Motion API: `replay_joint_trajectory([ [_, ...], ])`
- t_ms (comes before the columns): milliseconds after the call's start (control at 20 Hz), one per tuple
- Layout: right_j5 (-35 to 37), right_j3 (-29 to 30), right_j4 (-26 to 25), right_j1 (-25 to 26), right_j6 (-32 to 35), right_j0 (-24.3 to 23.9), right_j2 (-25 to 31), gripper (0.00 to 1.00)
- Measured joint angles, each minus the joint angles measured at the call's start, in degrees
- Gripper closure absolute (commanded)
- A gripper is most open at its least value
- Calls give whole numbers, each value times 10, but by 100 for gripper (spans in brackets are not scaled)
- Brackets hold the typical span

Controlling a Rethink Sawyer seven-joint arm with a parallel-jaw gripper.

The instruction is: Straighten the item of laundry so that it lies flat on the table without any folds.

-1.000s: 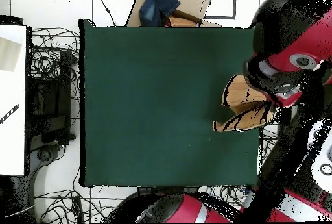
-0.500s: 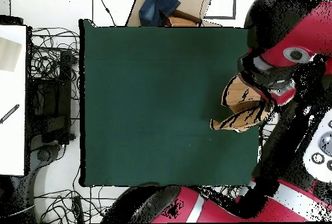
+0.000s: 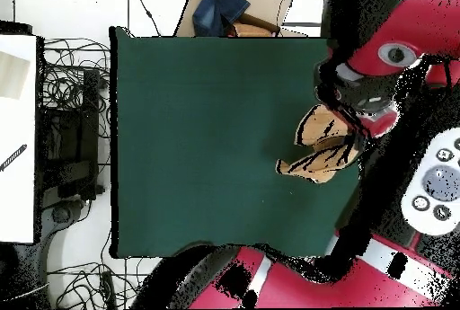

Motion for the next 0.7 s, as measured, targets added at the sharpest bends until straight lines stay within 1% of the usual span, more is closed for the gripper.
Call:
replay_joint_trajectory([
  [700, 3, -29, 0, 3, 0, 7, 0, 100],
])
